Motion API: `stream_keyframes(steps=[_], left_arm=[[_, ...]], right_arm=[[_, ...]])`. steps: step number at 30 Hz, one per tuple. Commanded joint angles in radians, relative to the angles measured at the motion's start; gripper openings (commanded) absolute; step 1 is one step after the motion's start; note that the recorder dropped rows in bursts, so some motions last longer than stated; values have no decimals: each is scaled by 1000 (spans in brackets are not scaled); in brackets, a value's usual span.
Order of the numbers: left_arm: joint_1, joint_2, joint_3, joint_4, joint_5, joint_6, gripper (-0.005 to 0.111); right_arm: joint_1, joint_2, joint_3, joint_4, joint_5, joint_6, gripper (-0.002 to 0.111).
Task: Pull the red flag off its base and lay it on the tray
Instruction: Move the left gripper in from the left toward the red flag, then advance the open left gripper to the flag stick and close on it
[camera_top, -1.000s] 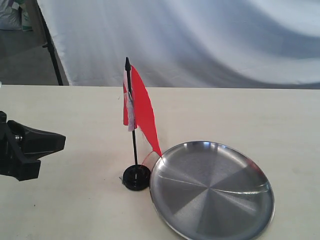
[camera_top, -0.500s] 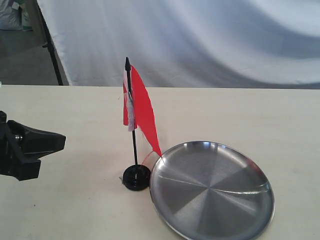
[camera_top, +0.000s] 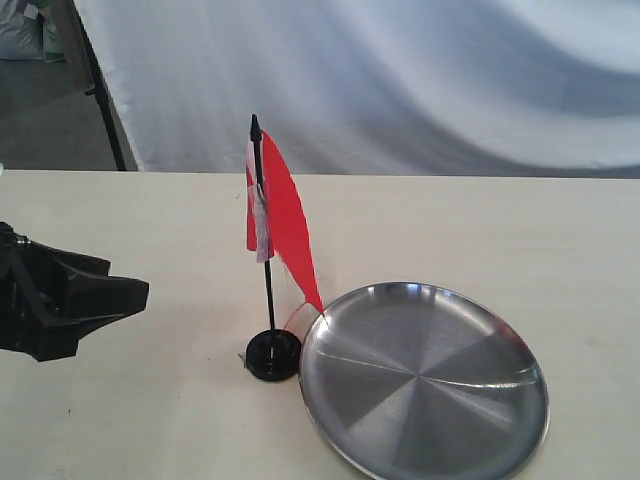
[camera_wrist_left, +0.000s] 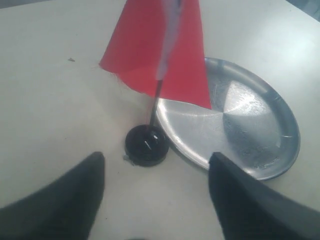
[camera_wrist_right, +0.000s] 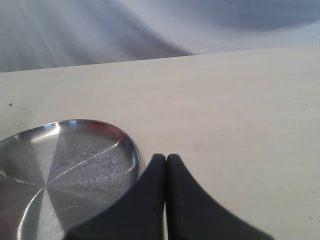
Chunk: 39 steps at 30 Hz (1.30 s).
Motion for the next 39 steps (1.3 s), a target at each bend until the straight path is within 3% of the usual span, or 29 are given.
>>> stream_keyframes(steps=[1, 11, 19, 23, 34, 39], left_arm=[[2, 0, 0, -14, 5, 3, 69], [2, 0, 0, -72, -21, 19, 72], [2, 170, 0, -395, 121, 444, 72], [2, 270, -10, -421, 226, 578, 72], [2, 466, -153, -421, 268, 505, 72], [-37, 554, -203, -421, 265, 500, 72]], right_arm=[[-2, -6, -1, -7, -6, -2, 0], [-2, -6, -1, -7, -6, -2, 0], [-2, -6, -1, -7, -6, -2, 0], [-2, -6, -1, -7, -6, -2, 0], [-2, -6, -1, -7, -6, -2, 0], [-2, -6, -1, -7, -6, -2, 0]])
